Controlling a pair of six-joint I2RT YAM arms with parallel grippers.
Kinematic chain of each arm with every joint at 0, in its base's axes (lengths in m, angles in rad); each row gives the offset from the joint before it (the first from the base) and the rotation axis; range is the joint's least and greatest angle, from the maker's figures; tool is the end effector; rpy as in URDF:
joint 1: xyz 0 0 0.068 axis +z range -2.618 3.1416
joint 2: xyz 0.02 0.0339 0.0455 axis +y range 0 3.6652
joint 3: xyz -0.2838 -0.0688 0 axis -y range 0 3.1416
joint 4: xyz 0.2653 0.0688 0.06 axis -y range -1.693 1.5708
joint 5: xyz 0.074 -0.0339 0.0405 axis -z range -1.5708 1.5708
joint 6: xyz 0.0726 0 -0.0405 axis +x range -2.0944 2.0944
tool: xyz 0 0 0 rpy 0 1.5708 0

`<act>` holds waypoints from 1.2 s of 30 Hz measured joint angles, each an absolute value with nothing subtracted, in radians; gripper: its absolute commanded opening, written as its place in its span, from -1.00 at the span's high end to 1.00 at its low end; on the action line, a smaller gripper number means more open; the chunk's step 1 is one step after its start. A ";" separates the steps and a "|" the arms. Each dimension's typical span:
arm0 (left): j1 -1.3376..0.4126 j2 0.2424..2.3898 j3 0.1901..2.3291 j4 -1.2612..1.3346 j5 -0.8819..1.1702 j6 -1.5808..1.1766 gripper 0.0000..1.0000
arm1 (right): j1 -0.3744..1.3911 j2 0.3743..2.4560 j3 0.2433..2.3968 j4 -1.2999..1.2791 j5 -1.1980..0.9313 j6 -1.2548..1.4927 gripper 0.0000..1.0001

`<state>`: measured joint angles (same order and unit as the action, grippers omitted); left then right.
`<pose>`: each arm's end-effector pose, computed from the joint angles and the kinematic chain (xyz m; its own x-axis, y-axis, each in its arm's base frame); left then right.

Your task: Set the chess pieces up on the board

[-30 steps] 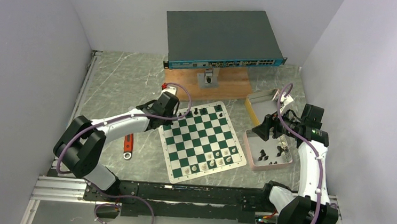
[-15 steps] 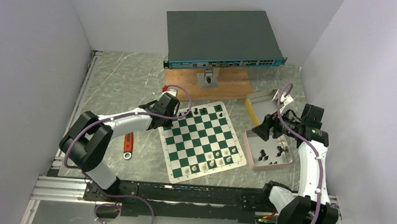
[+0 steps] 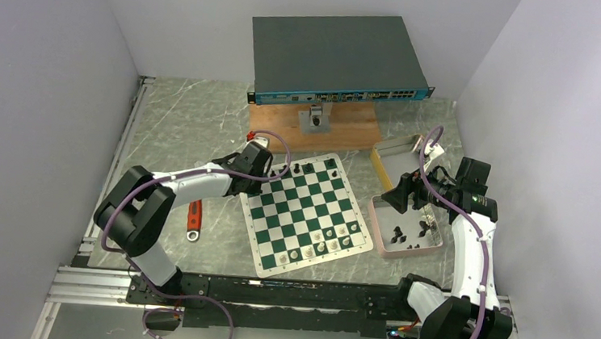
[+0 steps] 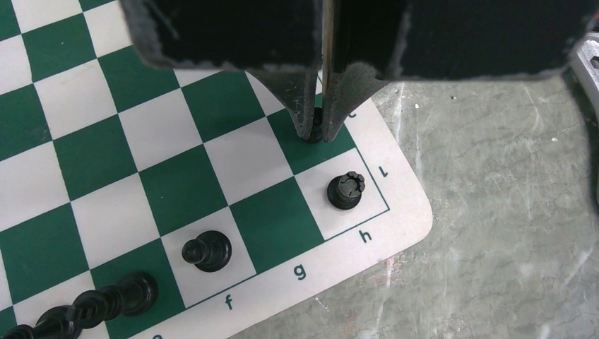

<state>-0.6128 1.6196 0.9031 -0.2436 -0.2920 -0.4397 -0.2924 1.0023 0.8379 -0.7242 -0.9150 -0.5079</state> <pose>0.3029 -0.1874 0.1504 -0.7834 0.0525 -0.6193 0.0910 0.9954 -0.0307 0.2209 -0.0064 0.2766 -0.5022 -0.1585 -0.8501 -0.6260 0.7449 0.2309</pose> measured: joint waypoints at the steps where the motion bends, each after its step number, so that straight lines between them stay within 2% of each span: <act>1: -0.612 1.620 0.903 -0.244 -0.292 -0.440 0.90 | -0.292 1.002 0.838 -0.724 -0.915 -0.508 -0.56; 11: -0.612 1.623 0.904 -0.249 -0.291 -0.440 0.32 | -0.292 1.002 0.838 -0.724 -0.914 -0.508 -0.56; 14: -0.612 1.623 0.904 -0.255 -0.285 -0.439 0.22 | -0.292 1.002 0.838 -0.724 -0.913 -0.508 -0.56; 25: -0.612 1.516 0.912 -0.298 -0.198 -0.423 0.04 | -0.292 1.002 0.838 -0.725 -0.914 -0.529 -0.57; 36: -0.612 1.308 0.859 -0.246 0.030 -0.378 -0.45 | -0.301 1.021 0.843 -0.761 -0.889 -0.595 -0.57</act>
